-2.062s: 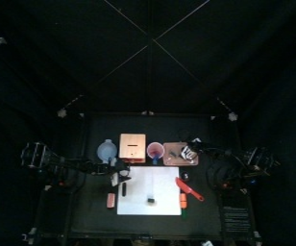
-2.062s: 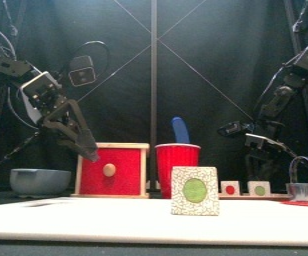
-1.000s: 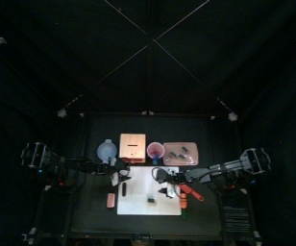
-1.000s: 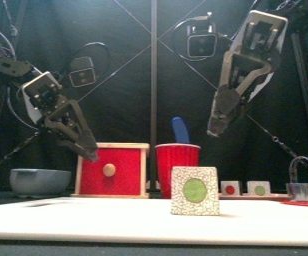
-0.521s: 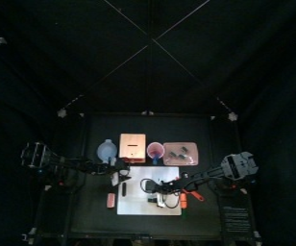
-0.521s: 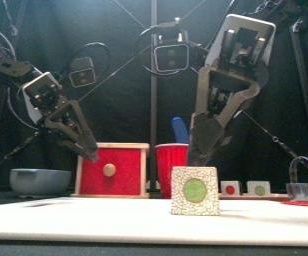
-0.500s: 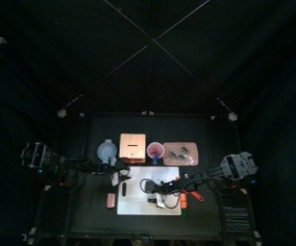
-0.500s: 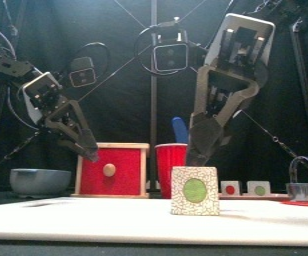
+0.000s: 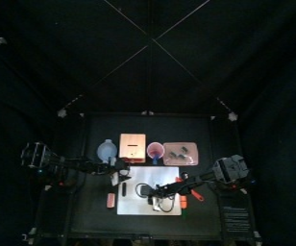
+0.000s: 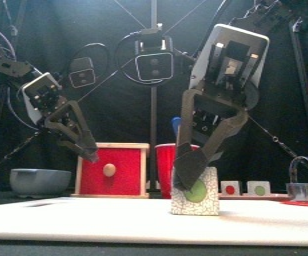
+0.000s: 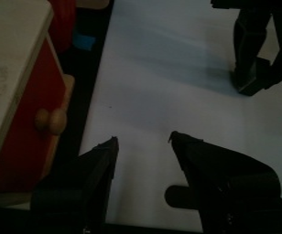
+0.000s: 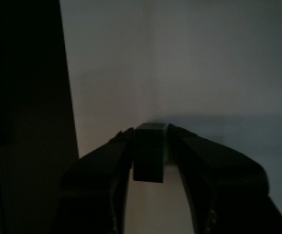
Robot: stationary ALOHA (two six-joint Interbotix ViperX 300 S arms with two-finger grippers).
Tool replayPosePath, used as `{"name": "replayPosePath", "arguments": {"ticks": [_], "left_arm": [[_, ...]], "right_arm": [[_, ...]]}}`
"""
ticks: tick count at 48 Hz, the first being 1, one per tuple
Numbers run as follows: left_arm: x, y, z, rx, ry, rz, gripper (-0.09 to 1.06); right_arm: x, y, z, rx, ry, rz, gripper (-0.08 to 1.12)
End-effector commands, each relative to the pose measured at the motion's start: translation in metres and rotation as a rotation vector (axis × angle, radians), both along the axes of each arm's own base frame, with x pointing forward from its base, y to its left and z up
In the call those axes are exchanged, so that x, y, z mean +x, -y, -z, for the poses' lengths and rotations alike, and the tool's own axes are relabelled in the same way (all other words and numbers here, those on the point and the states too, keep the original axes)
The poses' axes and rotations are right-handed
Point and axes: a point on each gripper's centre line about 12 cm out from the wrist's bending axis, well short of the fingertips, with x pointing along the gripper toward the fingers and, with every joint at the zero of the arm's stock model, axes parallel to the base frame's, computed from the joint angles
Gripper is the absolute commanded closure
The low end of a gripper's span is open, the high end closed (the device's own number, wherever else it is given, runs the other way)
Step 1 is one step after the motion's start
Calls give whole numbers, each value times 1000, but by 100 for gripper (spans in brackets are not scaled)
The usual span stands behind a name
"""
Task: Place sushi on board then cut the sushi with the knife then place the pieces on the plate
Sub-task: Place the 4 sushi pieces on the plate
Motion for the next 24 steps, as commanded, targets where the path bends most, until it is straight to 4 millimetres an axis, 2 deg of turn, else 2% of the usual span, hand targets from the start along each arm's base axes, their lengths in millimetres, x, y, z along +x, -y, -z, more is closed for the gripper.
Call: {"name": "replayPosePath", "arguments": {"ticks": [1, 5, 7, 18, 24], "left_arm": [[3, -1, -4, 1, 18, -4, 11], [3, -1, -4, 1, 18, -4, 11], [3, -1, -4, 1, 18, -4, 11], [3, -1, -4, -3, 15, -5, 11], [3, 0, -4, -1, 15, -1, 11]], "right_arm": [[1, 1, -22, 7, 43, 0, 48], [-8, 7, -29, -3, 18, 1, 57], [-14, 16, -33, -9, 1, 15, 58], [-62, 82, -70, -18, 12, 156, 54], [-100, 127, -83, -30, 40, 281, 54]]}}
